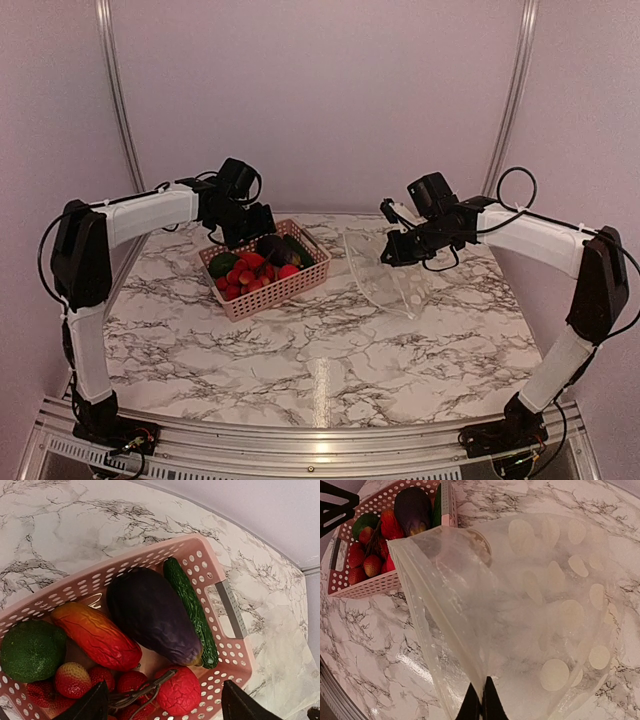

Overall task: Place the food in the zip-top bag and seal the zipper
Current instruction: Pick up the fake vegetable from the bin.

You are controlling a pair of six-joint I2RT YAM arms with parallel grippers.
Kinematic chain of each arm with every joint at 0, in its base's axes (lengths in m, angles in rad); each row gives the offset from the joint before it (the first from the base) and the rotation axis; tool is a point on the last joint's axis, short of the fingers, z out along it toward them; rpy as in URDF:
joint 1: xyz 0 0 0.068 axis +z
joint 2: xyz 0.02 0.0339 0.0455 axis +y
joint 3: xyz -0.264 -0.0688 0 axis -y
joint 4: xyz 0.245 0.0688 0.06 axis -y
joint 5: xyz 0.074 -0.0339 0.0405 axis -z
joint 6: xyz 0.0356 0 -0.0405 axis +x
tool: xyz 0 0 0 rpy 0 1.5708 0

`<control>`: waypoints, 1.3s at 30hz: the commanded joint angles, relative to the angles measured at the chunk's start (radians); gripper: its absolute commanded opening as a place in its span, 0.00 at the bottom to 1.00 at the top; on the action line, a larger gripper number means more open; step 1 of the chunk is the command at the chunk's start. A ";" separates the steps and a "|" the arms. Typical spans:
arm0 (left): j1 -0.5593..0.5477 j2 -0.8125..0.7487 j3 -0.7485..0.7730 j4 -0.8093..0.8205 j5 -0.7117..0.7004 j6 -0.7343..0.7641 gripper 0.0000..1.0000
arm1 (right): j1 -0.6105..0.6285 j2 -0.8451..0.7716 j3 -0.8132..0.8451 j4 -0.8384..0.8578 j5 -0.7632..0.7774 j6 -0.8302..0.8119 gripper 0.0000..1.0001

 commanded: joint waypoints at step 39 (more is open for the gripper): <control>0.049 0.470 0.346 0.063 0.228 -0.287 0.99 | 0.006 -0.025 -0.036 0.011 -0.045 0.046 0.00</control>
